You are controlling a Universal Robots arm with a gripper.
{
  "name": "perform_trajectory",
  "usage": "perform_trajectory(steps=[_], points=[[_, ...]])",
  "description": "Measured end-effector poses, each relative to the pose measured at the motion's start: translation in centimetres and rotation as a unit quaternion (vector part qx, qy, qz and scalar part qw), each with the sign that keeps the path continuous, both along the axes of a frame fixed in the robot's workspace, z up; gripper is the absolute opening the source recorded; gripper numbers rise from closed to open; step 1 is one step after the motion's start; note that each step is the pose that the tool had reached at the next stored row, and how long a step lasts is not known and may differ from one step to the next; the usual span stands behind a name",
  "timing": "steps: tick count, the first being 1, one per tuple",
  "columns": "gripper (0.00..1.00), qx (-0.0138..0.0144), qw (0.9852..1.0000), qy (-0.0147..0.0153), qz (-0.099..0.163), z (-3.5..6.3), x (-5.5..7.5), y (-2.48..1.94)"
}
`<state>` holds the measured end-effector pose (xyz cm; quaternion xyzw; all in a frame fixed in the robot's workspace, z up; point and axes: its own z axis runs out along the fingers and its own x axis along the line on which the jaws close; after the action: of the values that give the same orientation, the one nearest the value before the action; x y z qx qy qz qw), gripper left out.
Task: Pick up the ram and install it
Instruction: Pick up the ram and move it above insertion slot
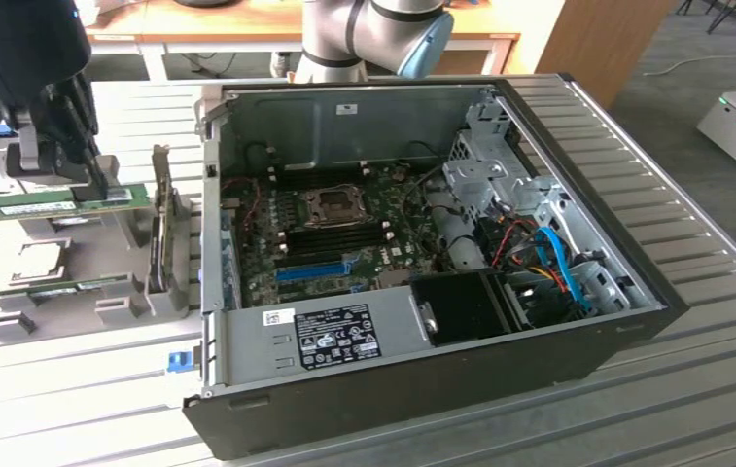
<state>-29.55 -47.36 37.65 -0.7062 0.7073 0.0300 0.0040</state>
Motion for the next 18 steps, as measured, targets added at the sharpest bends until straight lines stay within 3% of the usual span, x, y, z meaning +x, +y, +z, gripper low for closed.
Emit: perform_trajectory(steps=[18], points=[[0.13,-0.0004,1.0,-0.0005,-0.002,0.0,0.0,0.01]])
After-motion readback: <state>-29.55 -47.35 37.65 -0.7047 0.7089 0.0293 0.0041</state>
